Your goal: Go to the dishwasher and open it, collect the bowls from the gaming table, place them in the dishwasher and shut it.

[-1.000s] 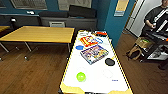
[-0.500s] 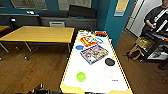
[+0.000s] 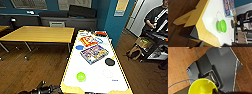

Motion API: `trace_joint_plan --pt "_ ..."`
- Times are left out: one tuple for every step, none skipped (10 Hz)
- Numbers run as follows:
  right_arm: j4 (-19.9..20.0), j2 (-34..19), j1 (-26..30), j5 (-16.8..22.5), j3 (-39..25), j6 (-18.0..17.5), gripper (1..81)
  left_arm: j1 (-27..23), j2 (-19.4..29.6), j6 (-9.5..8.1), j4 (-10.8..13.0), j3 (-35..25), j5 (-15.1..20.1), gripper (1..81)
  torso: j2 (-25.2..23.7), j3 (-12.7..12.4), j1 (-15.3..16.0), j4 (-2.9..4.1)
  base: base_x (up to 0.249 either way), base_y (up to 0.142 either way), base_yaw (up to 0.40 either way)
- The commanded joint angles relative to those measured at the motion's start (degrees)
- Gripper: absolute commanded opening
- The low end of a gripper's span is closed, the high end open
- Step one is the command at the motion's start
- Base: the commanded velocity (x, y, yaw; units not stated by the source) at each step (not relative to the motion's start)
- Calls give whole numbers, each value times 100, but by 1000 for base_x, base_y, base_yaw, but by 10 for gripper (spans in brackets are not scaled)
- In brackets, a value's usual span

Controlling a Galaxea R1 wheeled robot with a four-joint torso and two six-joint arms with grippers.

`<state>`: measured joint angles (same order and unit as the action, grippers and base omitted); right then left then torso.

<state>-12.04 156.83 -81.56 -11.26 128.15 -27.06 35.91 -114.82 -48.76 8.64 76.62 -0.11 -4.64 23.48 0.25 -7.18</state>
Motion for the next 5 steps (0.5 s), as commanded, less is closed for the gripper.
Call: trace_joint_plan --pt "-96 -71 178 343 -63 -18 10 -1009 -234 -107 32 275 183 811 0 0 0 0 0 0 0" --pt "-96 -53 205 379 -63 -27 10 -1335 -330 -107 -21 283 658 811 0 0 0 0 0 0 0" --pt "-96 -44 222 388 -63 -27 10 -1581 -418 -107 -29 310 871 811 0 0 0 0 0 0 0" --pt "-96 -27 240 388 -63 -36 10 -1775 -524 -107 -38 406 1030 811 0 0 0 0 0 0 0" --pt "-96 -27 249 440 -63 -36 10 -1898 -647 -107 -30 529 1153 811 0 0 0 0 0 0 0"
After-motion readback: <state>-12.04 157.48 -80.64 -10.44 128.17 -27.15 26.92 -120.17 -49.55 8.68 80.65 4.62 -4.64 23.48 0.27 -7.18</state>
